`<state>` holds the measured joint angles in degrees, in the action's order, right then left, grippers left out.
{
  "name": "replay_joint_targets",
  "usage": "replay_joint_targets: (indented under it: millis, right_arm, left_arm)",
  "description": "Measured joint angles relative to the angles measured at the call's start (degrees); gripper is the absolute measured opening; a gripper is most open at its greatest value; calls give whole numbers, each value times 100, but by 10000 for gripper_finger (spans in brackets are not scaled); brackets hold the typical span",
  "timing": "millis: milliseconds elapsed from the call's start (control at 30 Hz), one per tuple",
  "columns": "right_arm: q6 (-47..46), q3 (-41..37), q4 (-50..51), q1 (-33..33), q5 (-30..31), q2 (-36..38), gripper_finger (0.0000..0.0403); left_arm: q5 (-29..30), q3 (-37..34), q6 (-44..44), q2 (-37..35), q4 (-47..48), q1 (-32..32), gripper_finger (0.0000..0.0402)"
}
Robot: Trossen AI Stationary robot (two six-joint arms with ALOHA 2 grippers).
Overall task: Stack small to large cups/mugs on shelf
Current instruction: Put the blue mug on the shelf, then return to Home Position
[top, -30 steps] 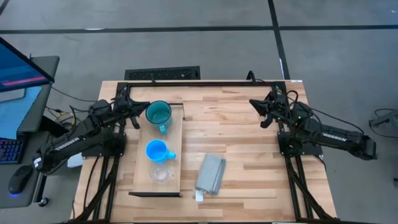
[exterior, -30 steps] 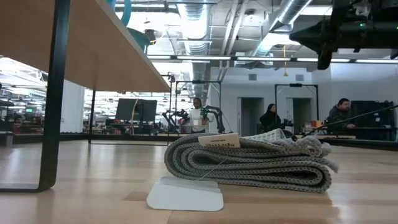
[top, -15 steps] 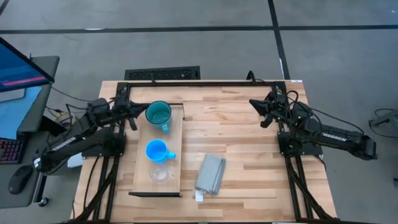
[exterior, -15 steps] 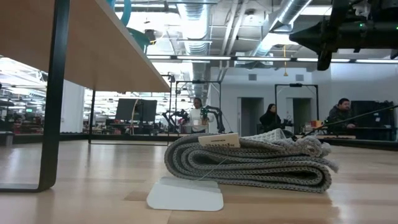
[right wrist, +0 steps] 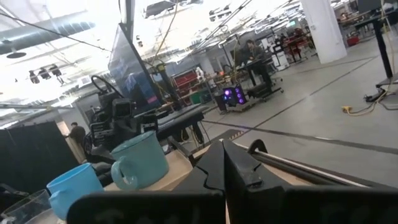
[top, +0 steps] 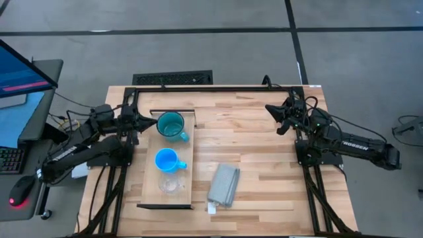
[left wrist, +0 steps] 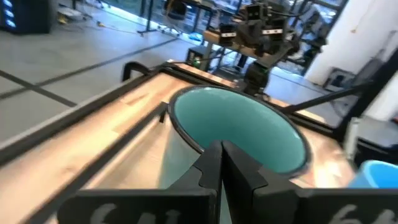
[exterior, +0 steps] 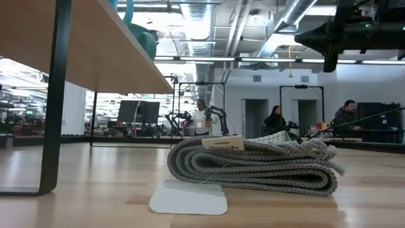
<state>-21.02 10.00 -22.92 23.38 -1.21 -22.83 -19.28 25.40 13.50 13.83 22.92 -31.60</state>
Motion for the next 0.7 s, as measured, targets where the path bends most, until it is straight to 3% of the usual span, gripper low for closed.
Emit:
replay_joint_targets:
  millis: [200, 700]
  right_arm:
    - [-1, 0, -2, -1, 0, 0, 12]
    - [227, 0, -4, -11, -197, -2, 12]
  left_arm:
    - [-125, -3, 329, -362, 322, 232, 0]
    - [1080, -28, -105, -818, 906, 293, 0]
